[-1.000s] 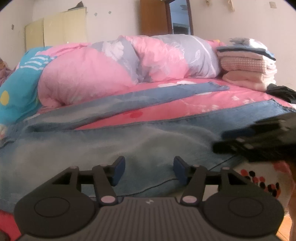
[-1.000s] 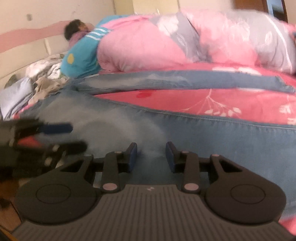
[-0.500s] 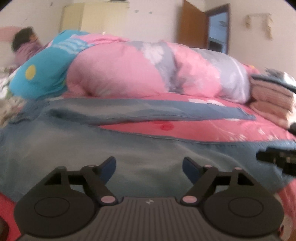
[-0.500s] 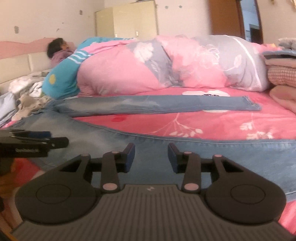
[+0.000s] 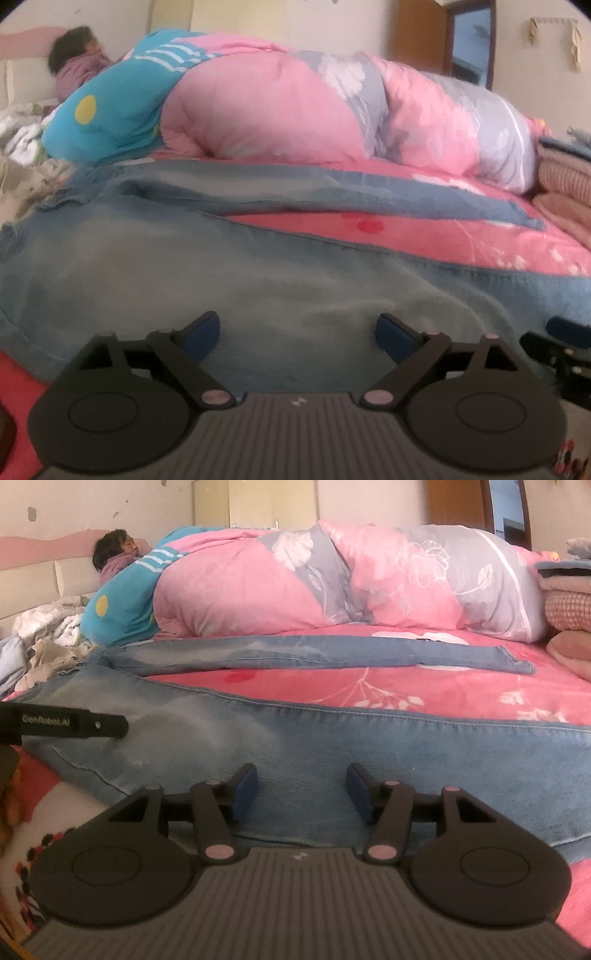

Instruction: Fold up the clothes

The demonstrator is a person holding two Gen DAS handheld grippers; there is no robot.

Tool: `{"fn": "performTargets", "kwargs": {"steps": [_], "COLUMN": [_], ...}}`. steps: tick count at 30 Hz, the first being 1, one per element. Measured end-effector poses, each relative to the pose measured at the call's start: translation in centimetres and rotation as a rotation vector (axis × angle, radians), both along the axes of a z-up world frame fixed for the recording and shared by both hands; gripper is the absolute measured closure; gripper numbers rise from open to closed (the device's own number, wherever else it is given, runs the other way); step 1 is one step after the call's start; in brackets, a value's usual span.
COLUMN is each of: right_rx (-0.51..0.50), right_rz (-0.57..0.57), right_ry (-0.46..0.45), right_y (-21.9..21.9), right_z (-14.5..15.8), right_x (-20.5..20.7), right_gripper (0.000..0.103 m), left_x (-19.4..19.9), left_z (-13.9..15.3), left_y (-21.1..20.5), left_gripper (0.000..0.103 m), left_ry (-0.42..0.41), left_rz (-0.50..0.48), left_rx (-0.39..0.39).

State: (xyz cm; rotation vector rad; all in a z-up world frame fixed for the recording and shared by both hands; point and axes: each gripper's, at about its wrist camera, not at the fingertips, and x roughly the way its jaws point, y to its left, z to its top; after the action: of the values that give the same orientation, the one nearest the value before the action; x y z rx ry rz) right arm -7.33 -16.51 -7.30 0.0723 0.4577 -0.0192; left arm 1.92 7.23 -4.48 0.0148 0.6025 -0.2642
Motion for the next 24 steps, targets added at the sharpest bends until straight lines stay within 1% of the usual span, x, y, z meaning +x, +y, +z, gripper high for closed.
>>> {"fn": "performTargets", "kwargs": {"steps": [2, 8, 15, 19, 24], "right_rx": [-0.004, 0.0, -0.003, -0.006, -0.011], "right_rz": [-0.001, -0.001, -0.003, -0.003, -0.005], "right_ry": [-0.001, 0.0, -0.001, -0.002, -0.001], "right_y": [0.12, 0.06, 0.04, 0.12, 0.19], "right_z": [-0.05, -0.05, -0.09, -0.09, -0.1], "right_x": [-0.03, 0.1, 0.11, 0.1, 0.13], "right_gripper": [0.049, 0.048, 0.048, 0.048, 0.048], "left_x": [-0.02, -0.19, -0.1, -0.2, 0.11], "left_z": [-0.05, -0.18, -0.21, -0.19, 0.05], "left_y": [-0.08, -0.3, 0.06, -0.5, -0.21], "left_gripper": [0.005, 0.002, 0.0, 0.0, 0.0], "left_ry": [0.006, 0.01, 0.014, 0.022, 0.045], "left_rz": [-0.01, -0.029, -0.027, -0.047, -0.073], "left_rx": [0.009, 0.027, -0.018, 0.037, 0.037]}}
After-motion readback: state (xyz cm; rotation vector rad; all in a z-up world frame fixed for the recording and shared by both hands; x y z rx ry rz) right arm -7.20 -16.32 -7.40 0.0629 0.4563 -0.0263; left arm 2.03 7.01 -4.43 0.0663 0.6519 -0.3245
